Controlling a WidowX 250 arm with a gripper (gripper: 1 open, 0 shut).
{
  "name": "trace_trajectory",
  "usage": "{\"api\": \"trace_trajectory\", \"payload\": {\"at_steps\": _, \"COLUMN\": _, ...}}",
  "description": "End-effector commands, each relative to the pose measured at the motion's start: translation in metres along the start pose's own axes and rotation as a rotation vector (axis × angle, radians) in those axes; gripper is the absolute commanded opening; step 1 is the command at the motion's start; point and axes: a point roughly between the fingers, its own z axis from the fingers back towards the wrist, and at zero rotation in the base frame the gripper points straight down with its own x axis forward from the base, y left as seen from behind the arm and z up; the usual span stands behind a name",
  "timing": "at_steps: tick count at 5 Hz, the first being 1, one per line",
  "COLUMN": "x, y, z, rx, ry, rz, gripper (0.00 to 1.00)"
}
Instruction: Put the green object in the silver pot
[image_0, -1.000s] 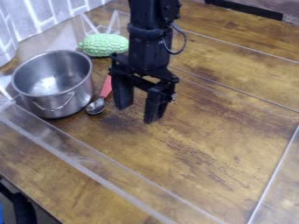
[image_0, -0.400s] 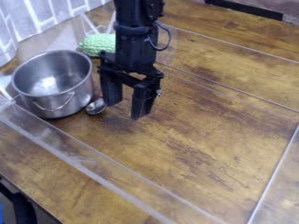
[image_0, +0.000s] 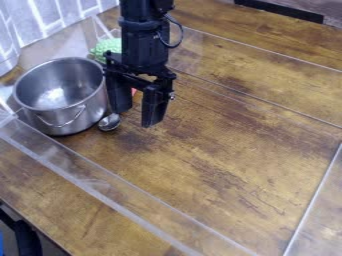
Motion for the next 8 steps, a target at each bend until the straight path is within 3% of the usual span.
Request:
{"api": "trace_trajectory", "payload": {"at_steps": 1, "x": 0.001, "y": 0.012, "z": 0.031, "rx": 0.010, "ry": -0.108, "rz": 0.025, "gripper": 1.00}}
{"api": "trace_trajectory", "payload": {"at_steps": 8, "x": 0.018, "y": 0.039, "z": 0.025, "rx": 0.024, "ry": -0.115, "rz": 0.031, "gripper": 1.00}}
